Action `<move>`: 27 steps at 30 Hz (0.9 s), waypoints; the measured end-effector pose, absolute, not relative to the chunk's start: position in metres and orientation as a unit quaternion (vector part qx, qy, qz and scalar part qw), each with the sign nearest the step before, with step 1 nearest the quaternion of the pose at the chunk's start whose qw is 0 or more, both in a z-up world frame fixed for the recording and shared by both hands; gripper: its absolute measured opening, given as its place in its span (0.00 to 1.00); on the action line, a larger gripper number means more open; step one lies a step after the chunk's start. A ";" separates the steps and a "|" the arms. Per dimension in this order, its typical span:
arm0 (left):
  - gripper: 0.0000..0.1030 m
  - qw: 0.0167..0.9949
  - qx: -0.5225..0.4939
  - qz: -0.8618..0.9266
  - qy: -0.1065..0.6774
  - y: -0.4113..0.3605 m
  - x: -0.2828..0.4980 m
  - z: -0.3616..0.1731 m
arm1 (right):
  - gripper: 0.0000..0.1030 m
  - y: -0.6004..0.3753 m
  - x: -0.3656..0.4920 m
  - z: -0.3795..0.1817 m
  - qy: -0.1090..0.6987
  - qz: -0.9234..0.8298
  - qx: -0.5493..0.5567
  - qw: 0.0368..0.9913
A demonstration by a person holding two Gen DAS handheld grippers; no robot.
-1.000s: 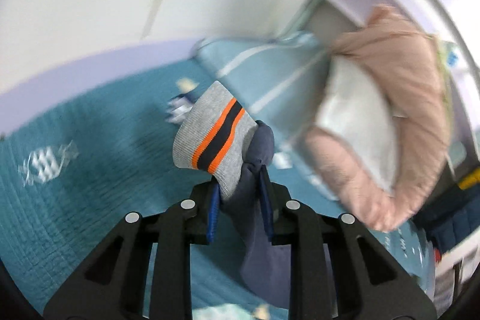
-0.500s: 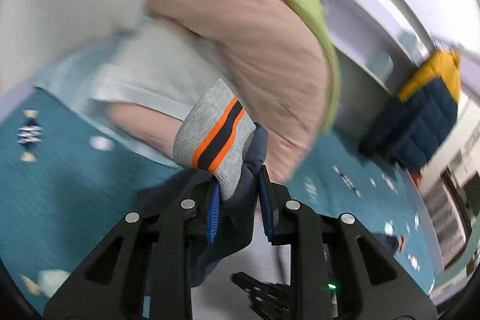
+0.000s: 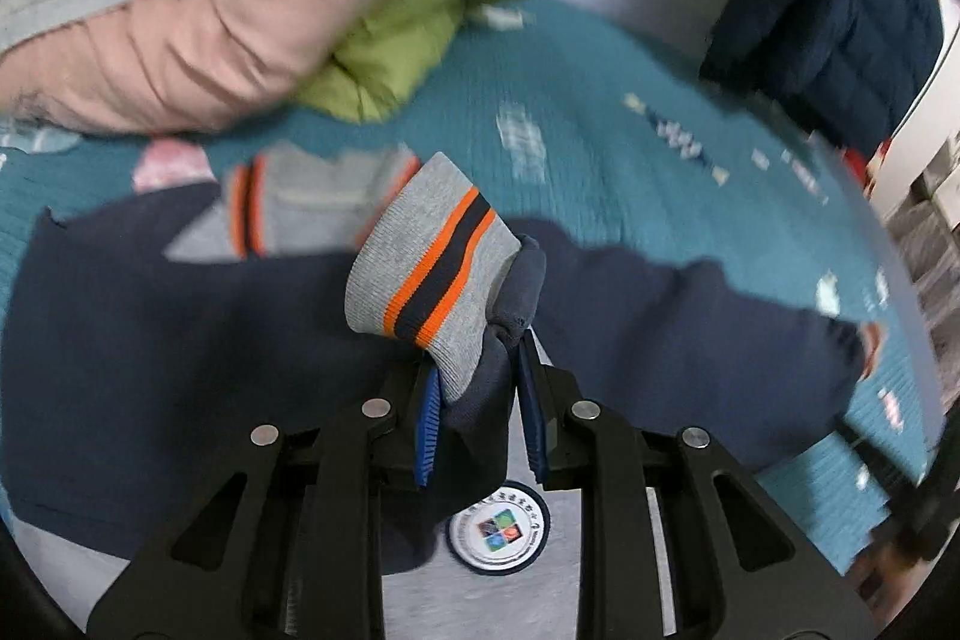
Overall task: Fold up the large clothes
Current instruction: 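Grasp the other navy sleeve cuff with the right tool while the left tool lifts its cuff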
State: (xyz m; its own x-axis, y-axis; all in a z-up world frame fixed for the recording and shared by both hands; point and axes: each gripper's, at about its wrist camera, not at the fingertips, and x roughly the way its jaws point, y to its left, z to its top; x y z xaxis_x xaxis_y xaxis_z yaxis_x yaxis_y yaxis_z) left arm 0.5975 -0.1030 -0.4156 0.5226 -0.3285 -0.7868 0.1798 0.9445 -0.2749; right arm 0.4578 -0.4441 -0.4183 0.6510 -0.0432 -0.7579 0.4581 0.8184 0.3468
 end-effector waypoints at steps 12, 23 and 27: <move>0.30 0.851 -0.032 -0.188 0.490 -0.161 0.570 -0.438 | 0.39 -0.565 0.419 -0.443 0.309 -0.205 0.433 0.822; 0.52 0.856 -0.030 -0.255 0.449 -0.181 0.541 -0.419 | 0.54 -0.608 0.424 -0.457 0.270 -0.165 0.528 0.788; 0.56 0.834 -0.019 -0.234 0.499 -0.193 0.553 -0.443 | 0.45 -0.613 0.440 -0.454 0.268 -0.175 0.524 0.789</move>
